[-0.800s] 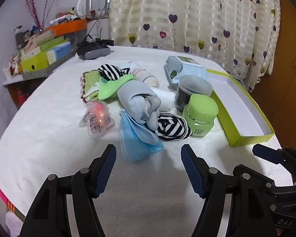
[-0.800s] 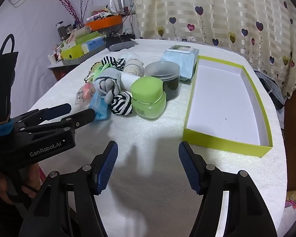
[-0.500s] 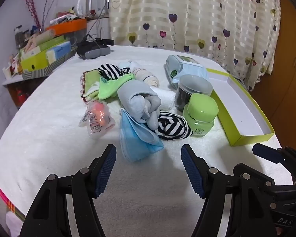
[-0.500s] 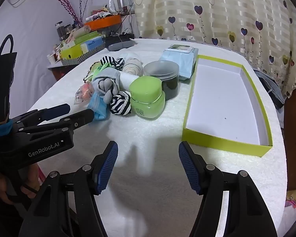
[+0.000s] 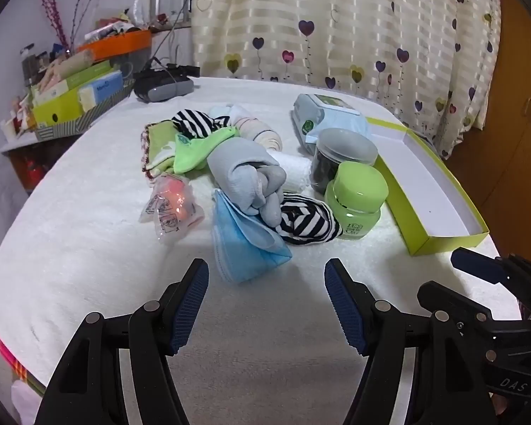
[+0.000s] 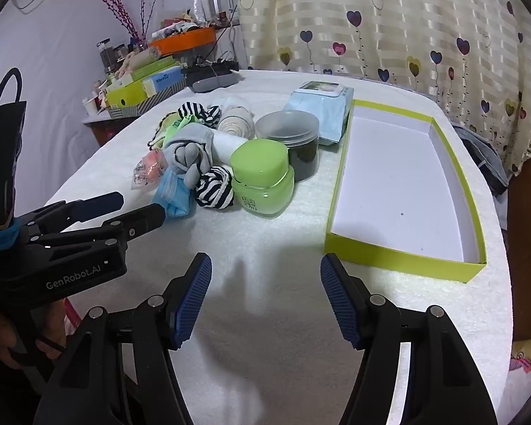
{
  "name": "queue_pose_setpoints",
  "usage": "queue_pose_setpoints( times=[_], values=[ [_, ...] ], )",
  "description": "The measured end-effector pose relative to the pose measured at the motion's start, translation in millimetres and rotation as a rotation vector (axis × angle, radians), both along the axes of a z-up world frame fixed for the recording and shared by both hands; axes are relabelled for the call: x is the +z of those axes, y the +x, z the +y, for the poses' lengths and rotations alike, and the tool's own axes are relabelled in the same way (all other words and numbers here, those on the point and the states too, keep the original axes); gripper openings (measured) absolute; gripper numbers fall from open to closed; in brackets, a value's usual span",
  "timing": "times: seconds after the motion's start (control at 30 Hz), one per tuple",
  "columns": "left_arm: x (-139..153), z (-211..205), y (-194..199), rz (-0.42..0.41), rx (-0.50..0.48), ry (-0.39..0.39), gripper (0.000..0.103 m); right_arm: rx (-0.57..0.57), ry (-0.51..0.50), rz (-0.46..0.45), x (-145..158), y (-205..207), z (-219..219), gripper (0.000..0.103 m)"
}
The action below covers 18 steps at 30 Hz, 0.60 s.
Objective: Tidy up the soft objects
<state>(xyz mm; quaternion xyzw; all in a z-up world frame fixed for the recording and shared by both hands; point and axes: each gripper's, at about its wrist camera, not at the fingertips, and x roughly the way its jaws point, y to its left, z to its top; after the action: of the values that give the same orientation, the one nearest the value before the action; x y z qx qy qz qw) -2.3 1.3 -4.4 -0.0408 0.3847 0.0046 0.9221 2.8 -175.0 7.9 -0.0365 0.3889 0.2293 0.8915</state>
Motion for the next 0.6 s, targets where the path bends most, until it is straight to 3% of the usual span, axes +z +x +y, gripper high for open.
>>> queue_pose_setpoints(
  times=[0.6],
  values=[
    [2.6, -4.8, -0.4, 0.007, -0.015, 0.000, 0.069, 0.000, 0.001, 0.000, -0.5, 3.2, -1.8, 0.065]
  ],
)
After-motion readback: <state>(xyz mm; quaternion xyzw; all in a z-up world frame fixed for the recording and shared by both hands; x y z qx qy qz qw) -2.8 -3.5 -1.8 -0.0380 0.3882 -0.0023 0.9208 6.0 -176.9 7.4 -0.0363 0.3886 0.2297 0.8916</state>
